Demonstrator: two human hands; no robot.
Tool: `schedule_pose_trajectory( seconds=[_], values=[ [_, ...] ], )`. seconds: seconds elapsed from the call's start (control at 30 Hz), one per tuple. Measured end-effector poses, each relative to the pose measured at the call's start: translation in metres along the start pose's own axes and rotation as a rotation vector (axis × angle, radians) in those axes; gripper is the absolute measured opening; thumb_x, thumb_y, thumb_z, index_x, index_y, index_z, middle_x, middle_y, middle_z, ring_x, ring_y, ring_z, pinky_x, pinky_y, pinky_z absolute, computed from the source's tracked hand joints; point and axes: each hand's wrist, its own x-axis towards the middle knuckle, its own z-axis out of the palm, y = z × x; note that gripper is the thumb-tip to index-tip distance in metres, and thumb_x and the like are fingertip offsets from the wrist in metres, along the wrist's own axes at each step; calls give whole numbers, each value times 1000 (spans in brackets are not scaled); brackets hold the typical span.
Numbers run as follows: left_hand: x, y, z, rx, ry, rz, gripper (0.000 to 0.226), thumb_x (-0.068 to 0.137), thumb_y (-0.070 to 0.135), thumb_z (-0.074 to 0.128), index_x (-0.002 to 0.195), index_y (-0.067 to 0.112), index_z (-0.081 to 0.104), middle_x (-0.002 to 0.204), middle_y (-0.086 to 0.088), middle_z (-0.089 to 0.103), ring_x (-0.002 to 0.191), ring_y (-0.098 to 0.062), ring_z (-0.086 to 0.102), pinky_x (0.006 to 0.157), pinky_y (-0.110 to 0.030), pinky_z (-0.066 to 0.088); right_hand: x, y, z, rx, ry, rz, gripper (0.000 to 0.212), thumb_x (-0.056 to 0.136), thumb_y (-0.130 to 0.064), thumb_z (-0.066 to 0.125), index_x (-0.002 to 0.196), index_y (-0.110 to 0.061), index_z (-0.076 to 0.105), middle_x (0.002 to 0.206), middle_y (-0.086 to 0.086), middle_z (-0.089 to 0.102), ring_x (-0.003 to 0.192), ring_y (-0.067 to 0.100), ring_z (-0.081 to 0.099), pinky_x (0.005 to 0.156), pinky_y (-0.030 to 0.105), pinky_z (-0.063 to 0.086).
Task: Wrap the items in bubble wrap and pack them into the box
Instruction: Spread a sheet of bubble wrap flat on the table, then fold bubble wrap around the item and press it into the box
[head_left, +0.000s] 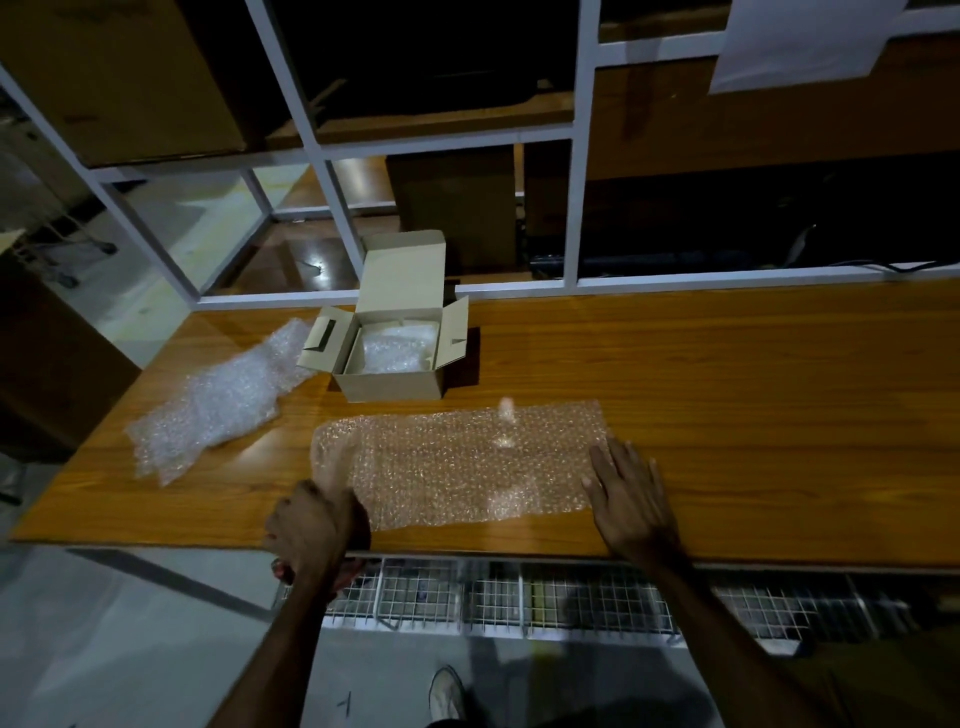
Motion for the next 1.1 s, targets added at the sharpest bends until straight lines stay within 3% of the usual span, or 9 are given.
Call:
schedule_pose_trajectory(
  seconds=[0.13,0.23,0.33,0.37,0.53,0.63,0.87,1.0,1.1],
  values=[
    [-3,14,-13,-276,-68,-165,30,72,40,82,64,13,72,61,-4,71,63,-28,70,73,-48,63,4,-3,-9,-47,-74,29,60,110,-52,26,166,-30,17,174,-2,5,161,21,-1,128,46,-2],
    [-14,32,-17,-493,-76,-147,50,88,59,76,78,10,71,72,-9,73,69,-31,72,71,-44,60,1,-7,-12,-46,-76,37,60,111,-50,28,166,-30,17,174,-1,4,161,21,-1,129,47,-2],
    [-34,59,-23,-610,-80,-60,12,93,11,68,100,4,61,93,-13,65,92,-37,65,72,-41,54,1,-10,-14,-47,-85,49,60,111,-50,29,166,-29,17,174,-1,4,161,21,-1,128,48,-3],
    [-42,70,-24,-654,-73,-39,18,89,0,66,104,5,57,96,-10,61,93,-34,62,70,-41,54,1,-10,-14,-45,-90,49,60,110,-50,28,166,-29,18,174,-1,4,161,21,-1,128,48,-3],
    [-86,118,-4,-752,-84,222,42,86,-1,73,111,23,49,112,-1,55,96,-24,64,67,-39,62,2,-9,-14,-20,-97,53,60,110,-53,29,165,-30,21,174,-1,8,160,22,3,128,50,1],
    [-123,151,9,-766,-169,377,34,94,3,70,118,19,51,118,2,53,93,-17,64,58,-23,58,5,-9,-18,-23,-90,66,56,110,-52,22,163,-33,26,173,-4,16,159,22,12,127,48,12],
    [-161,185,73,-587,-515,621,47,93,19,70,137,28,57,133,8,67,116,-16,67,97,-46,60,9,-3,-34,66,-138,90,52,113,-44,20,162,-30,31,171,-7,24,158,17,17,123,44,19],
    [-177,202,63,-622,-833,723,70,93,23,70,157,31,42,141,12,66,124,-9,66,102,-44,59,10,2,-39,274,-100,103,54,112,-44,22,161,-26,34,167,-4,34,156,20,25,124,42,22],
    [-177,199,55,-647,-890,775,77,100,14,62,166,32,26,153,17,50,137,-5,52,111,-35,51,8,8,-38,464,-33,130,57,110,-49,22,158,-26,41,161,0,45,148,24,41,119,47,36]
  ],
)
